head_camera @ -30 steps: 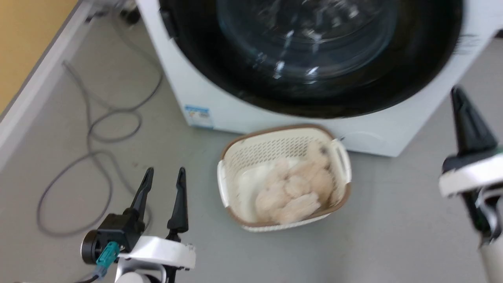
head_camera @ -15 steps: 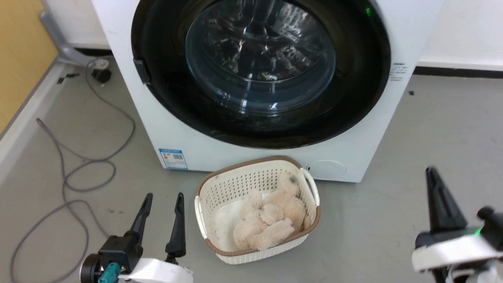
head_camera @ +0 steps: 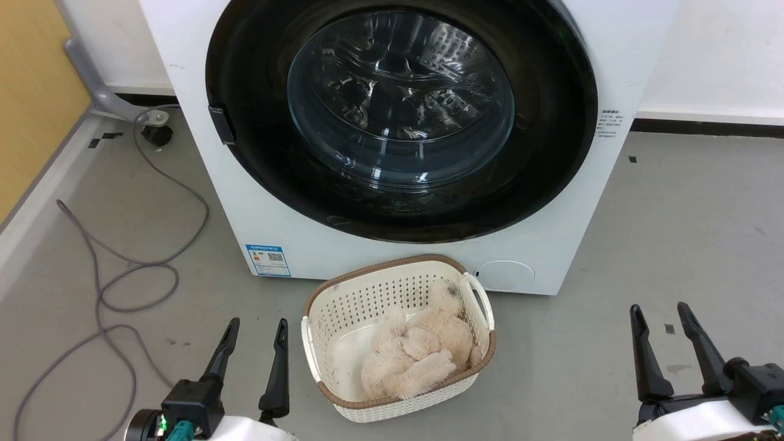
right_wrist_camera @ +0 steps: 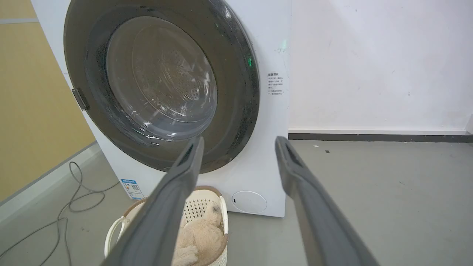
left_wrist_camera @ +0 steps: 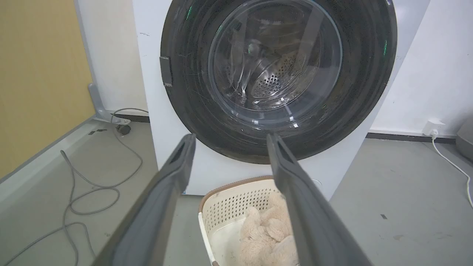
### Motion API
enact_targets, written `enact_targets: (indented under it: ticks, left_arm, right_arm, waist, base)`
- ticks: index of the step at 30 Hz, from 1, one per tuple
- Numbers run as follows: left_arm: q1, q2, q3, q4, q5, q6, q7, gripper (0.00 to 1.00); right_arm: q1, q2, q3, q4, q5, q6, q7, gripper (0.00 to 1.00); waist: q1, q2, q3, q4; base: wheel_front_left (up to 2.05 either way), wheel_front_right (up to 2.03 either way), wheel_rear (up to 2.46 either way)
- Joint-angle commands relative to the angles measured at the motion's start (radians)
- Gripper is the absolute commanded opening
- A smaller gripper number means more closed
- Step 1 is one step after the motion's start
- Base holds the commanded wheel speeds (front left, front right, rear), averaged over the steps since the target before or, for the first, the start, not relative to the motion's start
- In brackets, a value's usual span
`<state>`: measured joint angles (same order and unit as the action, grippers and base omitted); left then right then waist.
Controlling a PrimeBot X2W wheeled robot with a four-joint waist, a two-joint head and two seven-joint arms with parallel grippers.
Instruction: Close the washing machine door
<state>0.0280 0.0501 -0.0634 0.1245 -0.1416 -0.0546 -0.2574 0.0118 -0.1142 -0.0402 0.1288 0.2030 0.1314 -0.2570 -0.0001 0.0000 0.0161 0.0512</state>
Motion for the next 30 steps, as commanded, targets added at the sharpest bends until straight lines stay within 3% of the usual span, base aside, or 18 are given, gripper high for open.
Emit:
enact_targets:
  ticks: [1, 13, 14, 30]
  left_arm:
    - [0.016, 0.002, 0.002, 0.0, 0.011, 0.005, -0.004, 1.0]
    - [0.025, 0.002, 0.006, -0.013, 0.015, 0.007, -0.004, 1.0]
    - [0.014, 0.0, 0.005, -0.011, 0.016, 0.008, 0.0, 0.0]
    - [0.01, 0.0, 0.011, -0.021, 0.028, 0.012, 0.027, 0.0]
  right_arm:
    - [0.015, 0.006, -0.005, 0.004, -0.007, -0.001, -0.004, 1.0]
    - [0.017, 0.012, -0.014, -0.008, -0.015, -0.001, -0.005, 1.0]
    - [0.001, 0.007, -0.013, -0.003, -0.01, 0.0, 0.0, 0.0]
    - [-0.001, 0.012, -0.007, -0.015, -0.029, 0.0, 0.026, 0.0]
  waist:
    - [0.0001, 0.0, -0.001, 0.001]
    - [0.0001, 0.0, -0.001, 0.004]
    - [0.0001, 0.0, -0.001, 0.004]
    - [0.0001, 0.0, -0.003, -0.001]
  base:
    - [0.0, 0.0, 0.0]
    - [0.0, 0.0, 0.0]
    - [0.0, 0.0, 0.0]
    - [0.0, 0.0, 0.0]
